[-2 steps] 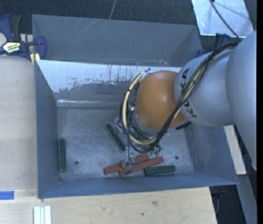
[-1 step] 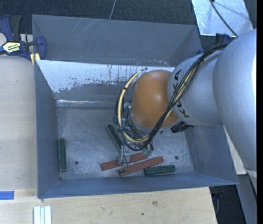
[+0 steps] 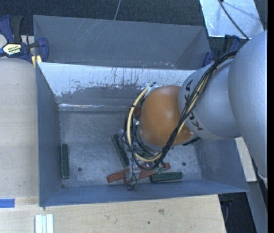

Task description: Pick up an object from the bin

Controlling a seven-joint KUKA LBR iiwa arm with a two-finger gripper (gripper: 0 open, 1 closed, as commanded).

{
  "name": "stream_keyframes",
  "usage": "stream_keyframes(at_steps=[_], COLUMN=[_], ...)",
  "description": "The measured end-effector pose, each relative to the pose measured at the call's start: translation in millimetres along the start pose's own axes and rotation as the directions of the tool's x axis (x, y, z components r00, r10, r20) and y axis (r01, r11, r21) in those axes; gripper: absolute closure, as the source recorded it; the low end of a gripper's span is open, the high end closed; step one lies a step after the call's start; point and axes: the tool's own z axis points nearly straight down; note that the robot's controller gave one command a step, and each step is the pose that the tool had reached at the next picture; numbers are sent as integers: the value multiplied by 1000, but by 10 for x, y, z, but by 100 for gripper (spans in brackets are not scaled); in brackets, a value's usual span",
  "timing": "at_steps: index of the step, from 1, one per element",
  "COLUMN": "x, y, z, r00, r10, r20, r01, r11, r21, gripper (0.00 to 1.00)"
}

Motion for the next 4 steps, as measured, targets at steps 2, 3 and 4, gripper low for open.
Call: stream_keyframes(at_steps=[2,3,4], x=[53,54,61], y=[267,283,305], z=[15,15,14], r00=[939,917,887], r10=[-344,-399,-462], r20=[-5,-4,-3], r01=[344,399,462], r11=[939,917,887], r21=[-4,-2,-1], gripper=[100,100,100])
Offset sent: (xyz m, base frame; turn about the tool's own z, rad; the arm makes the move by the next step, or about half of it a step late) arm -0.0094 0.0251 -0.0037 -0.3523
